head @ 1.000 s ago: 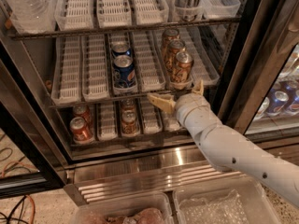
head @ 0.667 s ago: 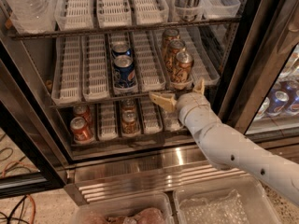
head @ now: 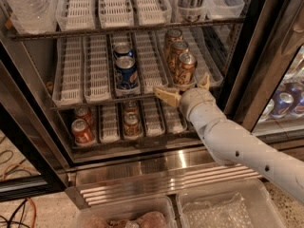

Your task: Pick orange can from middle shelf of fridge

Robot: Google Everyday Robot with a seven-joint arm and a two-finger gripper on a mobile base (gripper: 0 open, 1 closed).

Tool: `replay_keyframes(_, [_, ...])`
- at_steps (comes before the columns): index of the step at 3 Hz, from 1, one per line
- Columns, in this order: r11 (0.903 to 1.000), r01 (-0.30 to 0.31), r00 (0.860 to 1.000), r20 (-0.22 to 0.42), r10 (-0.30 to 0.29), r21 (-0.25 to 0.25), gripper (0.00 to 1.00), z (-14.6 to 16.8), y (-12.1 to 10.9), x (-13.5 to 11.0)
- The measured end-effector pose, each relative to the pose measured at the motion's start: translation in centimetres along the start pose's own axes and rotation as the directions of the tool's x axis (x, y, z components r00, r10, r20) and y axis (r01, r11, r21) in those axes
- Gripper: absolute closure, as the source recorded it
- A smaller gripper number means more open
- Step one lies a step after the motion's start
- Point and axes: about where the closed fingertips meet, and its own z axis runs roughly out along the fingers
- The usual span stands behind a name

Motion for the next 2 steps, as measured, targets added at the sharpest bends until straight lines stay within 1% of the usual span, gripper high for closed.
replay_keyframes(2, [0.9990,-0.036,0.999,0.023,0.037,-0.027,0.00,1.8,0.7,-0.6])
